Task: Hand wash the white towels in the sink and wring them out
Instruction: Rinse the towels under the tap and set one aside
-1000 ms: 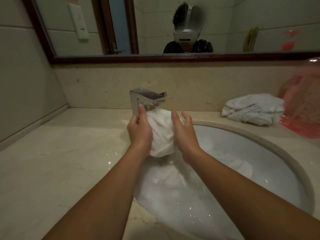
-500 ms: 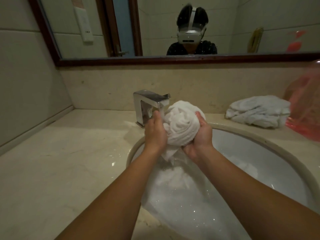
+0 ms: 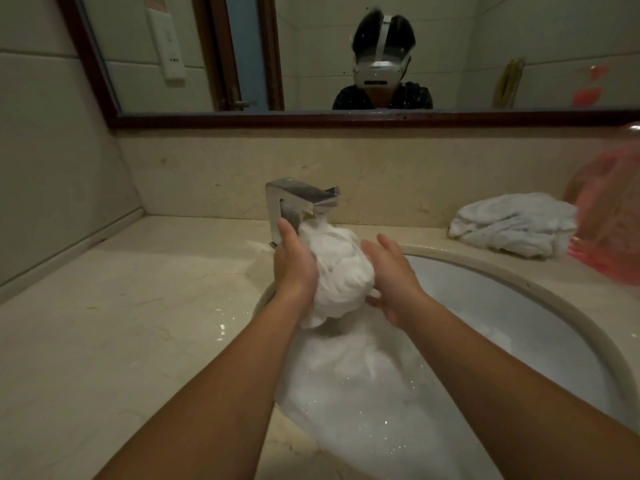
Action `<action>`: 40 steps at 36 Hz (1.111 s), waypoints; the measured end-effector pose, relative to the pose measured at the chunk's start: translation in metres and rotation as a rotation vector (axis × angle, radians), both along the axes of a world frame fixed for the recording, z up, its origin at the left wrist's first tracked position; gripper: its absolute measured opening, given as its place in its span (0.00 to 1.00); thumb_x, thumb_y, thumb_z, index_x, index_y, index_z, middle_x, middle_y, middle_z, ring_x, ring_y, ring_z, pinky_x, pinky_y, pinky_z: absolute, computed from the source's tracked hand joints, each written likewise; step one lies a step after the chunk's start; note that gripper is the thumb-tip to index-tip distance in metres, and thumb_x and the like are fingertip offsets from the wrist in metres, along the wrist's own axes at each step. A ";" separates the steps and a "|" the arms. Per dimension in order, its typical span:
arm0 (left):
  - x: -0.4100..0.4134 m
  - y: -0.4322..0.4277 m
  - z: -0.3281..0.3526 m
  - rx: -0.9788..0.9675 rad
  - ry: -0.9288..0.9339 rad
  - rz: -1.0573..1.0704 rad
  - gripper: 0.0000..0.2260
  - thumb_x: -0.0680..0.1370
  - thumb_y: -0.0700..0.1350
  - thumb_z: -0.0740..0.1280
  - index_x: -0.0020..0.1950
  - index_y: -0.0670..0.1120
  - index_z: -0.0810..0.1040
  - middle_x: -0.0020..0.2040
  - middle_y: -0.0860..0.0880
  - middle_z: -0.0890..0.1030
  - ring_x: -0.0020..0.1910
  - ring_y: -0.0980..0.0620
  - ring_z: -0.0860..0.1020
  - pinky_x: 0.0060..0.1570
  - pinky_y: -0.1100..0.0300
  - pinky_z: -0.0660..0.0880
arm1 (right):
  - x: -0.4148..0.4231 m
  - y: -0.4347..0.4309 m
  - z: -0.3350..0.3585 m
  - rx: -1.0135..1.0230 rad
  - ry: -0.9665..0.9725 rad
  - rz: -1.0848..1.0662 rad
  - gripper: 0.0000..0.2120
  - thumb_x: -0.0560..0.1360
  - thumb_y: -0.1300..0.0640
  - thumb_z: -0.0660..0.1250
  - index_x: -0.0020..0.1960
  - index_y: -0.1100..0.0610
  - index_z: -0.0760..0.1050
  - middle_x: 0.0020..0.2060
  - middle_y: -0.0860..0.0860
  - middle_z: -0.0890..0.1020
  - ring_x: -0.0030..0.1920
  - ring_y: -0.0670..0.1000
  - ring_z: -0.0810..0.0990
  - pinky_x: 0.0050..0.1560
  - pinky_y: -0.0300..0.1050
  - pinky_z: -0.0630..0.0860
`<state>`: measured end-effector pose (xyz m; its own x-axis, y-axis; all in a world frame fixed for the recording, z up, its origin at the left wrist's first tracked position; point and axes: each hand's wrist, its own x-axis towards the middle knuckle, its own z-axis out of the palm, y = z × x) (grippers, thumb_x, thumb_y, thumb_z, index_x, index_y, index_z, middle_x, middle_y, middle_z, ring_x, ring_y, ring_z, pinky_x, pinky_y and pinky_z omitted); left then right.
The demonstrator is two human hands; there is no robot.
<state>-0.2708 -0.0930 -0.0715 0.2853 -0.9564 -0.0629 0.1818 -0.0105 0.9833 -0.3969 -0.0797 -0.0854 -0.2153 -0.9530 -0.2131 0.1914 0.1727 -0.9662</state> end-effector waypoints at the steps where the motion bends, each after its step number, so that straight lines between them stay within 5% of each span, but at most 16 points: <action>1: 0.001 0.001 0.000 -0.011 -0.052 0.036 0.37 0.85 0.69 0.44 0.67 0.44 0.80 0.57 0.45 0.84 0.57 0.43 0.82 0.55 0.49 0.80 | -0.003 0.001 0.000 0.010 -0.078 0.044 0.27 0.81 0.35 0.65 0.75 0.49 0.75 0.64 0.55 0.84 0.58 0.60 0.86 0.61 0.61 0.82; 3: 0.000 0.002 -0.001 -0.015 -0.074 0.065 0.32 0.86 0.66 0.45 0.55 0.44 0.79 0.46 0.46 0.82 0.46 0.46 0.81 0.43 0.54 0.75 | -0.002 0.010 0.001 0.054 -0.109 0.181 0.31 0.81 0.30 0.62 0.65 0.55 0.82 0.52 0.59 0.89 0.51 0.62 0.89 0.59 0.60 0.83; 5: -0.002 0.000 -0.004 -0.010 0.004 0.027 0.29 0.87 0.65 0.48 0.47 0.45 0.77 0.39 0.46 0.80 0.38 0.47 0.80 0.41 0.55 0.76 | 0.007 0.016 -0.008 0.070 -0.077 0.312 0.38 0.77 0.25 0.62 0.65 0.57 0.84 0.54 0.62 0.88 0.55 0.63 0.88 0.66 0.63 0.80; 8: -0.003 -0.004 -0.008 0.005 0.035 -0.066 0.29 0.86 0.66 0.51 0.48 0.45 0.80 0.47 0.40 0.87 0.45 0.41 0.86 0.50 0.47 0.83 | 0.014 0.015 -0.020 0.063 -0.074 0.333 0.36 0.77 0.26 0.66 0.67 0.55 0.83 0.57 0.62 0.87 0.59 0.63 0.87 0.70 0.64 0.78; 12: 0.005 -0.006 -0.008 -0.052 0.017 -0.025 0.27 0.86 0.64 0.53 0.45 0.45 0.78 0.49 0.39 0.86 0.52 0.36 0.85 0.59 0.36 0.81 | 0.008 0.006 -0.019 0.049 0.023 0.195 0.24 0.83 0.36 0.65 0.66 0.55 0.81 0.51 0.60 0.89 0.53 0.62 0.89 0.64 0.65 0.82; 18: 0.003 -0.003 -0.003 -0.082 -0.107 -0.036 0.25 0.86 0.63 0.56 0.53 0.43 0.80 0.51 0.45 0.84 0.54 0.43 0.83 0.55 0.49 0.78 | 0.002 -0.001 -0.013 -0.087 0.016 0.013 0.16 0.85 0.43 0.66 0.65 0.53 0.82 0.52 0.55 0.89 0.52 0.59 0.89 0.57 0.62 0.85; 23: -0.001 -0.009 -0.009 -0.119 0.090 -0.067 0.29 0.87 0.63 0.53 0.60 0.42 0.84 0.54 0.42 0.87 0.57 0.42 0.85 0.58 0.45 0.82 | -0.004 -0.004 -0.004 -0.178 0.023 -0.045 0.15 0.85 0.43 0.66 0.61 0.53 0.82 0.51 0.54 0.89 0.52 0.57 0.89 0.57 0.60 0.85; 27: -0.008 -0.004 -0.008 -0.231 0.223 -0.160 0.34 0.83 0.67 0.55 0.74 0.41 0.75 0.62 0.40 0.85 0.63 0.42 0.84 0.59 0.46 0.83 | 0.003 0.003 -0.007 -0.154 0.043 0.126 0.27 0.76 0.33 0.72 0.62 0.55 0.83 0.51 0.56 0.89 0.52 0.59 0.89 0.60 0.61 0.84; 30: -0.010 0.002 -0.009 -0.254 0.144 -0.237 0.43 0.77 0.75 0.53 0.75 0.43 0.73 0.59 0.45 0.87 0.67 0.45 0.82 0.71 0.40 0.74 | 0.007 0.008 -0.013 -0.153 0.094 0.201 0.18 0.81 0.41 0.72 0.59 0.55 0.84 0.48 0.56 0.90 0.50 0.57 0.90 0.56 0.56 0.85; 32: -0.008 0.003 -0.009 -0.272 0.085 -0.206 0.39 0.81 0.72 0.51 0.75 0.43 0.73 0.56 0.46 0.88 0.66 0.45 0.82 0.71 0.40 0.75 | 0.007 0.007 -0.015 -0.170 0.115 0.163 0.13 0.81 0.45 0.73 0.58 0.54 0.84 0.46 0.53 0.90 0.49 0.56 0.90 0.52 0.52 0.85; 36: -0.006 0.001 -0.011 -0.325 0.005 -0.103 0.29 0.87 0.64 0.49 0.68 0.43 0.77 0.56 0.43 0.86 0.59 0.44 0.85 0.54 0.51 0.84 | 0.007 0.005 -0.013 -0.224 0.157 0.127 0.11 0.82 0.51 0.73 0.61 0.55 0.84 0.45 0.53 0.90 0.42 0.48 0.89 0.36 0.38 0.80; 40: -0.010 0.006 -0.015 -0.416 -0.276 -0.006 0.22 0.88 0.59 0.49 0.54 0.47 0.76 0.54 0.44 0.84 0.50 0.56 0.82 0.48 0.72 0.74 | 0.006 0.004 -0.015 -0.260 0.243 0.133 0.03 0.83 0.51 0.71 0.56 0.49 0.83 0.46 0.48 0.88 0.43 0.45 0.87 0.36 0.31 0.78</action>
<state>-0.2806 -0.0867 -0.0862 0.2321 -0.8861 0.4012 -0.0848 0.3924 0.9159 -0.3908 -0.0754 -0.1002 -0.1004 -0.9916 0.0817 -0.0566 -0.0763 -0.9955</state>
